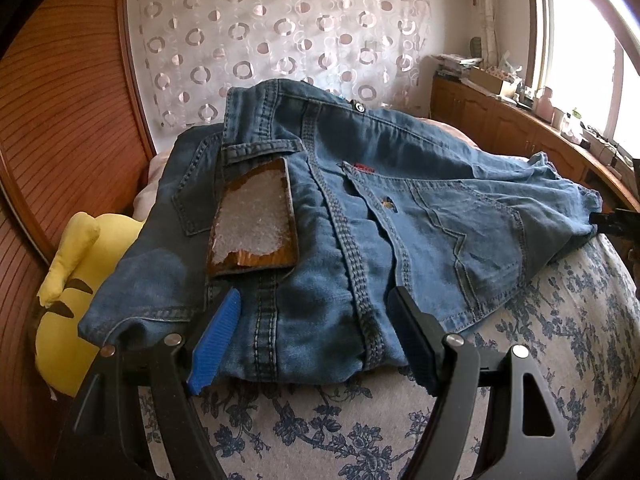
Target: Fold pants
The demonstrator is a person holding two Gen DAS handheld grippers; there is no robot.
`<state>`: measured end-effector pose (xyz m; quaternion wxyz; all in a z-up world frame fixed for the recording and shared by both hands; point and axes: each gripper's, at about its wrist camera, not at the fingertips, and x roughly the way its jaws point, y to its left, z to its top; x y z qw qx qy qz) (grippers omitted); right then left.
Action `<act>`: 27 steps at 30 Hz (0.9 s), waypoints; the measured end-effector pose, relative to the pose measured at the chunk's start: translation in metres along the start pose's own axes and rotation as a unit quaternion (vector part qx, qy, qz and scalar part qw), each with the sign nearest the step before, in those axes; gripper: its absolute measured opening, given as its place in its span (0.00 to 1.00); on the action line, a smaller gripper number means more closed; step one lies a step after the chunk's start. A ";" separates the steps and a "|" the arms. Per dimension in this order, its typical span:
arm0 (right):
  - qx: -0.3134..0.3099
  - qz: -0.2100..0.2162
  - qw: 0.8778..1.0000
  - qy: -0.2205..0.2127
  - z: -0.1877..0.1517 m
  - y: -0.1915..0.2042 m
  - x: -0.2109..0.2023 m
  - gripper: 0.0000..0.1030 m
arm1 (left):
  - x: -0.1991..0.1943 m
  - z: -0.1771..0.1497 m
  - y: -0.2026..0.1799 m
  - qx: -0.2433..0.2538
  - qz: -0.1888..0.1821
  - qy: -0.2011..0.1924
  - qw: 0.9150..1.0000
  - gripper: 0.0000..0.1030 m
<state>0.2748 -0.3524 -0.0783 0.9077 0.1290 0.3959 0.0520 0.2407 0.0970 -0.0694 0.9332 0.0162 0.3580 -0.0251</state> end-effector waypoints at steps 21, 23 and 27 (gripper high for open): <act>-0.091 -0.092 0.991 -0.022 -0.027 0.029 0.008 0.06 | -0.007 -0.002 0.029 -0.032 0.036 -0.003 0.999 0.71; -0.092 -0.089 0.991 -0.023 -0.028 0.027 0.008 0.05 | -0.001 -0.003 0.028 -0.032 0.031 0.011 0.999 0.66; -0.085 -0.072 0.994 -0.024 -0.027 0.015 0.004 0.04 | 0.003 -0.004 0.026 -0.027 0.031 0.017 0.999 0.49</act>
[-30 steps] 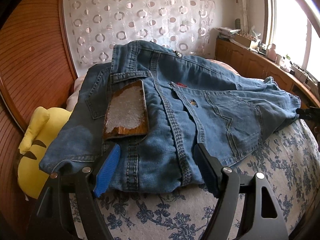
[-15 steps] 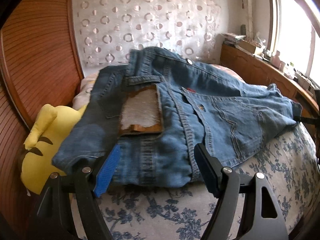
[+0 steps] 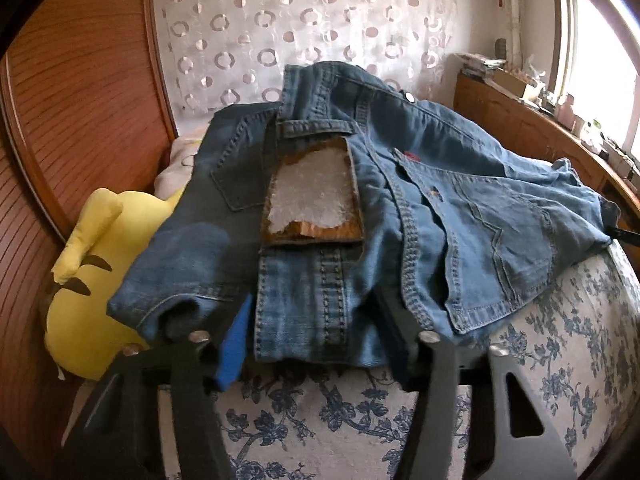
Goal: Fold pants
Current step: 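Close the right tool on the leg hem while the left tool grips the waistband, then lay the gripped jeans edge down on the bed and open both tools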
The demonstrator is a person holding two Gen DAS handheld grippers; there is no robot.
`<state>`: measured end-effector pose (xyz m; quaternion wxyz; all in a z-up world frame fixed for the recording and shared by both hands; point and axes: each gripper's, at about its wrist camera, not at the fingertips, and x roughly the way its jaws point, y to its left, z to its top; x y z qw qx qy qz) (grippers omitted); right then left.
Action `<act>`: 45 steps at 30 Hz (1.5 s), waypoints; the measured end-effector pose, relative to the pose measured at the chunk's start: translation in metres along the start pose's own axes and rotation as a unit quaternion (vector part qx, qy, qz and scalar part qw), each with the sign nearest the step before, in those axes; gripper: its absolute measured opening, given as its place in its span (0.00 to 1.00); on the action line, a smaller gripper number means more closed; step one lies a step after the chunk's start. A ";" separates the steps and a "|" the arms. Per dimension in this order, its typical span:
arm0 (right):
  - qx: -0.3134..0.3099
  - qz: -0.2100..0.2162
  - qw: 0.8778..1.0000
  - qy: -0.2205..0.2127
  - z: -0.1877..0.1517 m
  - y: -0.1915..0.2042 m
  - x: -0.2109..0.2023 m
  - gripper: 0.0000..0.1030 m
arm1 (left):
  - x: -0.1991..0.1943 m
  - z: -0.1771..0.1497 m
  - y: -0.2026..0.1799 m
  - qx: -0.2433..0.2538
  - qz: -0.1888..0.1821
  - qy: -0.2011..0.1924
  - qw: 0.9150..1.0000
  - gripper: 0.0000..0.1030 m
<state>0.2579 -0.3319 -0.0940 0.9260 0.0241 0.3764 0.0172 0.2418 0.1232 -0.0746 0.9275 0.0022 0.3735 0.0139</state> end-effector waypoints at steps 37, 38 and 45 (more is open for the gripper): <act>-0.028 0.012 0.991 -0.128 -0.072 -0.017 -0.132 0.02 | -0.157 -0.018 -0.013 0.028 0.004 -0.133 0.991 0.07; -0.029 0.012 0.991 -0.130 -0.078 -0.019 -0.137 0.02 | -0.163 -0.022 -0.013 0.028 0.004 -0.135 0.990 0.07; -0.031 0.028 0.992 -0.121 -0.122 -0.031 -0.157 0.02 | -0.175 -0.057 -0.012 0.021 -0.004 -0.109 0.994 0.07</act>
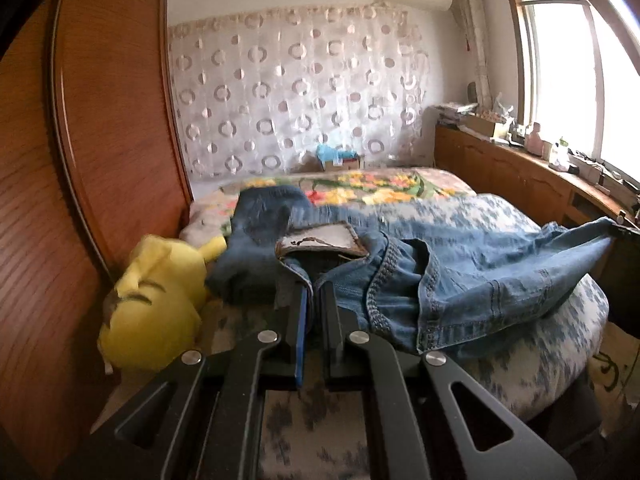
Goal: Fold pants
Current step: 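Lay the gripped jeans edge down on the bed and open both tools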
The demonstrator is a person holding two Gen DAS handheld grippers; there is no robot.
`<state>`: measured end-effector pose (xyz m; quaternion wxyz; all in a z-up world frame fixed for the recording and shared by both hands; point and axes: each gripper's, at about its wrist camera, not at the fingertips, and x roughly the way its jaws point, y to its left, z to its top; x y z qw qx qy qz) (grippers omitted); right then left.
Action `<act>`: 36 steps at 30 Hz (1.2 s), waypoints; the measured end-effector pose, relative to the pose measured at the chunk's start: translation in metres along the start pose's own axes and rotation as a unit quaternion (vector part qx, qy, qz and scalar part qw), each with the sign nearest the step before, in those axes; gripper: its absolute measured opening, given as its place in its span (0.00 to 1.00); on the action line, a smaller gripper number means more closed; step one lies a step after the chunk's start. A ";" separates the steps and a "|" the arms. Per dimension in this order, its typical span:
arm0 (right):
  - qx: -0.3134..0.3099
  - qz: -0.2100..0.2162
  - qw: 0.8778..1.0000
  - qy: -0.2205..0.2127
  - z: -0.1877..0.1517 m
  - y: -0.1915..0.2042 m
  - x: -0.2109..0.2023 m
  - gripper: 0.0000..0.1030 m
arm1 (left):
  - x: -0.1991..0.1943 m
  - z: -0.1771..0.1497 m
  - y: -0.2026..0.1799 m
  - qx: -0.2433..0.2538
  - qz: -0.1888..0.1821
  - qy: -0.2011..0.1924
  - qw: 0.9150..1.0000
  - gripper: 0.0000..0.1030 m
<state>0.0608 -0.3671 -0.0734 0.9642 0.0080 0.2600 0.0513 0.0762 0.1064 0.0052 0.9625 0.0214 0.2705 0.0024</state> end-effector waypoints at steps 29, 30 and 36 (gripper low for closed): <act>0.045 0.034 0.997 0.043 -0.055 -0.024 -0.003 0.02 | -0.007 -0.024 -0.008 -0.002 -0.019 0.032 0.999 0.27; 0.045 0.035 0.997 0.044 -0.056 -0.022 -0.003 0.02 | -0.008 -0.024 -0.007 -0.006 -0.019 0.032 0.999 0.34; 0.042 0.040 0.997 0.045 -0.059 -0.014 -0.003 0.04 | -0.007 -0.022 -0.011 -0.020 -0.036 0.031 0.999 0.71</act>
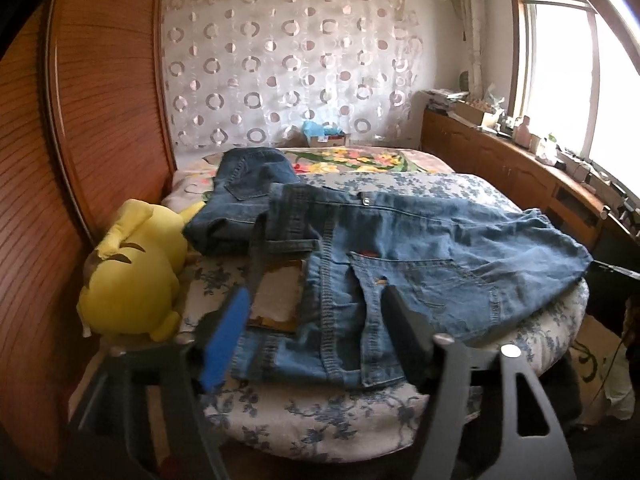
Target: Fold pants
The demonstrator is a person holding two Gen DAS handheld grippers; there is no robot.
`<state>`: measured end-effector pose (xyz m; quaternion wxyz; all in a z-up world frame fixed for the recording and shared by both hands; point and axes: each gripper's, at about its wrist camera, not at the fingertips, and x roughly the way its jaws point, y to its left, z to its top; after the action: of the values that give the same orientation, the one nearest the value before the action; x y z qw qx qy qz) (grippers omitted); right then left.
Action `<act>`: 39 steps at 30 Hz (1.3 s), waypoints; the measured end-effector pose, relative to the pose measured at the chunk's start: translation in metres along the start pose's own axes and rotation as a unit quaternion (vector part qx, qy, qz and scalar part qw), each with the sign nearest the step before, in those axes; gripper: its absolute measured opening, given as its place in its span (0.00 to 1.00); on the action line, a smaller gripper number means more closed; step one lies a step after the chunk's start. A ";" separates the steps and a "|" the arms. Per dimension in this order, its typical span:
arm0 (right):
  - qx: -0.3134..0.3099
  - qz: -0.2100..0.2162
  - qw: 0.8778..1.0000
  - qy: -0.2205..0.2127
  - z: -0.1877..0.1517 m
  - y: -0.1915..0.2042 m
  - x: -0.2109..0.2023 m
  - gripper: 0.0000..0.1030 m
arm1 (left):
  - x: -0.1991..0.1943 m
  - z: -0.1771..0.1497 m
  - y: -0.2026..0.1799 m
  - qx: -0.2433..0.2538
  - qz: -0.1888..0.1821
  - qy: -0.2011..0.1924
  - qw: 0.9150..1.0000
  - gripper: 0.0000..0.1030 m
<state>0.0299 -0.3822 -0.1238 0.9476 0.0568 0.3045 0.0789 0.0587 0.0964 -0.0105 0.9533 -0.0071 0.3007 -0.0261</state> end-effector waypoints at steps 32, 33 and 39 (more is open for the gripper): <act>0.062 -0.020 0.998 -0.011 0.009 -0.014 0.011 0.51 | 0.027 0.023 -0.091 0.050 -0.052 -0.019 0.997 0.77; 0.061 -0.022 0.998 -0.010 0.009 -0.014 0.011 0.51 | 0.026 0.023 -0.092 0.050 -0.053 -0.020 0.997 0.77; 0.059 -0.022 0.998 -0.009 0.013 -0.016 0.010 0.51 | 0.027 0.023 -0.096 0.054 -0.056 -0.020 0.997 0.77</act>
<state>0.0472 -0.3969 -0.1214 0.9466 0.1068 0.3017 0.0395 0.0892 -0.0011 -0.0046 0.9552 0.0268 0.2789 -0.0954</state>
